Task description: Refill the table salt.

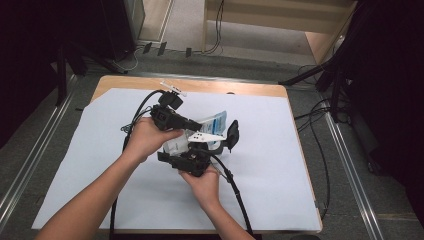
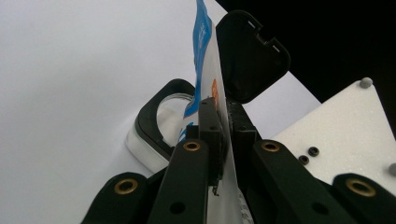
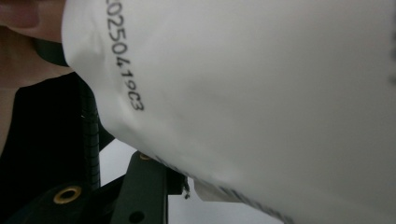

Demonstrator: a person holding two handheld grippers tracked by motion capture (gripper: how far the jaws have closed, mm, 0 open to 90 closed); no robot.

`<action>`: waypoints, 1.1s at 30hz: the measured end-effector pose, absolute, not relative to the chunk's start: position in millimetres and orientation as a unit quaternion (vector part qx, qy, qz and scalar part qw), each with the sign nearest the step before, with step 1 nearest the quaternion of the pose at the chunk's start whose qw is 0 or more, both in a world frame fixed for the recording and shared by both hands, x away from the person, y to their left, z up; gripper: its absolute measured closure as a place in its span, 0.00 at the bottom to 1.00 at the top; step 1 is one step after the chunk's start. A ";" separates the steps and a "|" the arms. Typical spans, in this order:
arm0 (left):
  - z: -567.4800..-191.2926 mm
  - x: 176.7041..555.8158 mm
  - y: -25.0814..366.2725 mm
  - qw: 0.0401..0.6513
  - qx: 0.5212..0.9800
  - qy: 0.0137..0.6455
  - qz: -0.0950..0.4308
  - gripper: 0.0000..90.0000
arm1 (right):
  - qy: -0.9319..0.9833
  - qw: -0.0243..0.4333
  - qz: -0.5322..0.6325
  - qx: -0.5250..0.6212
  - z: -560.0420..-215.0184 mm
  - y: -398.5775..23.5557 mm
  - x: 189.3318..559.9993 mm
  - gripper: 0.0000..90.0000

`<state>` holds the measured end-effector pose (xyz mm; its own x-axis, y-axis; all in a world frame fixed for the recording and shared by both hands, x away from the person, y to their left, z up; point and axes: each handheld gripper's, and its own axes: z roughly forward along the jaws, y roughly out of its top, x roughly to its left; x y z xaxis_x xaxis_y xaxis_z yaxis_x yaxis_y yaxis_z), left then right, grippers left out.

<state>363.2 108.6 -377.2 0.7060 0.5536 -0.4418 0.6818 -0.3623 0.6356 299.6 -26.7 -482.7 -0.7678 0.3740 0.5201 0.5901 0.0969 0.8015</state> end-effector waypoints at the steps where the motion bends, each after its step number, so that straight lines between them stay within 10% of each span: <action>1: -377.4 363.2 108.2 0.423 0.821 0.376 -0.077 0.98 | -0.736 0.089 -0.585 -0.328 -482.4 -26.6 299.4 0.71; 33: -378.3 362.2 108.5 0.422 0.822 0.375 -0.079 0.97 | -0.728 0.107 -0.589 -0.335 -483.3 -26.4 300.7 0.74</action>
